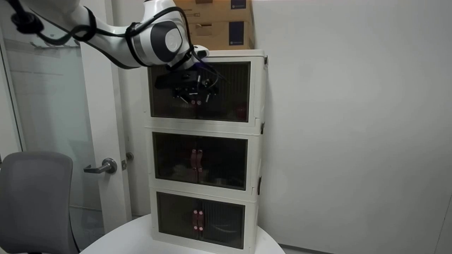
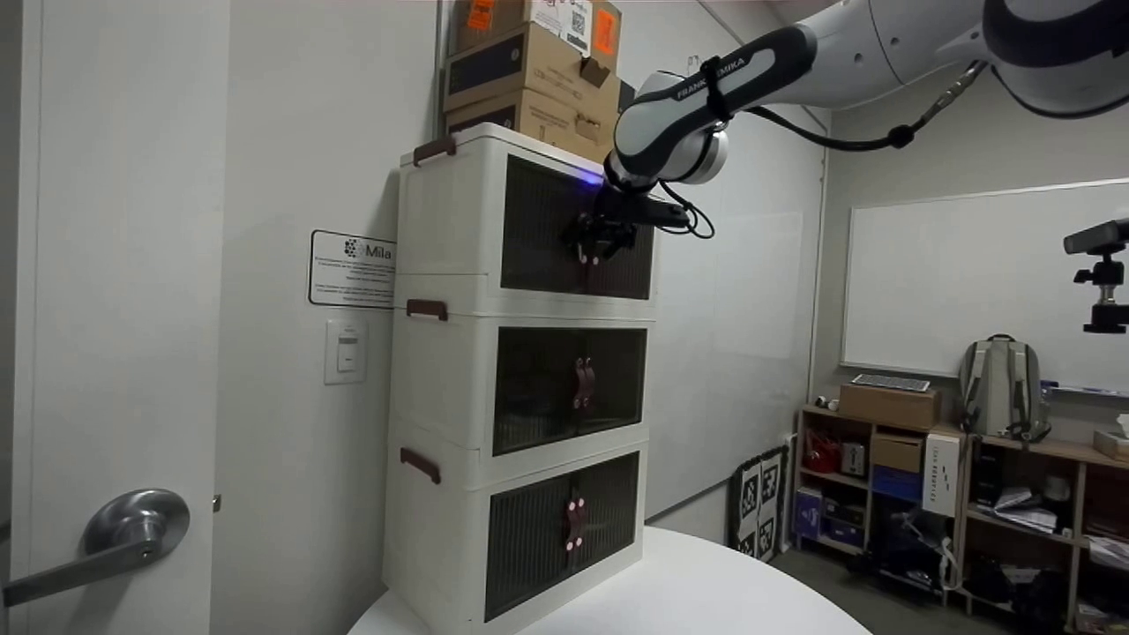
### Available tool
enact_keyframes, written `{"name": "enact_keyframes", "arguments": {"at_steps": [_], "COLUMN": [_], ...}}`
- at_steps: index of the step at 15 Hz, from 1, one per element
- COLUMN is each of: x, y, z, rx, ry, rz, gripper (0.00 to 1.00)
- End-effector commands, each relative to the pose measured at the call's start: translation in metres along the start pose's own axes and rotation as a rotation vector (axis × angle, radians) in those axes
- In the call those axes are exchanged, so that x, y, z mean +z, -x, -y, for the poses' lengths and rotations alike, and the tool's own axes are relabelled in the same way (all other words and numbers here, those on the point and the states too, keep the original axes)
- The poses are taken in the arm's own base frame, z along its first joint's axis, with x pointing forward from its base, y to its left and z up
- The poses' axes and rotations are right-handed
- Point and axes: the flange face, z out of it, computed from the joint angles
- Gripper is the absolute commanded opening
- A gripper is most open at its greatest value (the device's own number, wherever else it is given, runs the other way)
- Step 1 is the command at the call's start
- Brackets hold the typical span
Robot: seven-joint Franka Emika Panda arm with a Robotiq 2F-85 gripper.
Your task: Close the doors of the top cabinet
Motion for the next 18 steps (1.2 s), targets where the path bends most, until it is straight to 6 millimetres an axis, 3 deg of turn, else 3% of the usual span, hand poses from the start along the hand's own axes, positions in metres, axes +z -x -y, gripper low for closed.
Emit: {"name": "enact_keyframes", "arguments": {"at_steps": [1,5,8,11,18], "x": [-0.014,-0.048,-0.082,-0.113,-0.116], "y": [-0.033,-0.037,-0.039,-0.047,-0.051], "z": [0.024,0.024,0.022,0.024,0.032], "rx": [0.008,0.001,-0.052,-0.078,-0.087], "ry": [-0.046,-0.105,-0.187,-0.224,-0.162], "rz": [-0.079,-0.098,-0.035,-0.09,-0.241], "gripper": [1.0,1.0,1.0,1.0,1.0]}}
